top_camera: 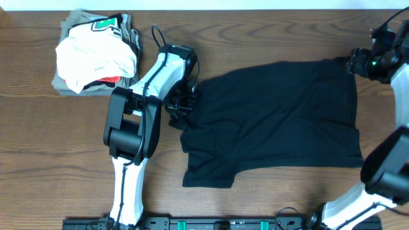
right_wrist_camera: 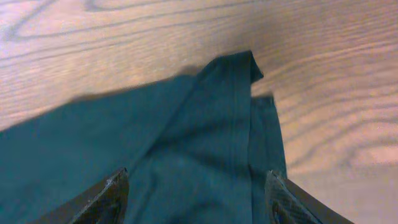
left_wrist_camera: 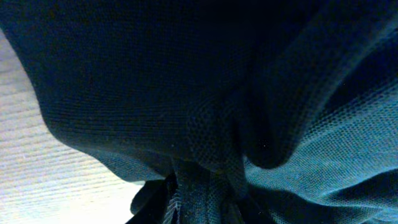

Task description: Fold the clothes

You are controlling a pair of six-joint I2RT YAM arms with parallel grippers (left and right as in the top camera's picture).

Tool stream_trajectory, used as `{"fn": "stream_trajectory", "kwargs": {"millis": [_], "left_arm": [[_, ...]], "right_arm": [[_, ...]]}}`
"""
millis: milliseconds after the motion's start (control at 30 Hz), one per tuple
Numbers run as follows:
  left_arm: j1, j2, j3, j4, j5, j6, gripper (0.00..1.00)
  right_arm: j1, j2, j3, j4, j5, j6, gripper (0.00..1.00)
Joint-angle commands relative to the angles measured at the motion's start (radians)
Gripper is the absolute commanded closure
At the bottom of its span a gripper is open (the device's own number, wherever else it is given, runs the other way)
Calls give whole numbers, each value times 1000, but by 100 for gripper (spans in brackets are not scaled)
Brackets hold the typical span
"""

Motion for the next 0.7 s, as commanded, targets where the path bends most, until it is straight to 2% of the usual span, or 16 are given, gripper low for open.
{"fn": "stream_trajectory", "kwargs": {"millis": [0, 200, 433, 533, 667], "left_arm": [[4, -22, 37, -2, -9, -13, 76], [4, -100, 90, 52, -51, -15, 65], [6, -127, 92, 342, -106, -16, 55], [6, -103, 92, 473, -105, -16, 54], [6, -74, 92, 570, -65, -12, 54]], "right_arm": [[14, 69, 3, 58, 0, 0, 32], [19, 177, 3, 235, 8, 19, 34], [30, 286, 3, 337, 7, 34, 36], [36, 298, 3, 340, 7, 33, 36], [35, 298, 3, 347, 10, 33, 35]]}}
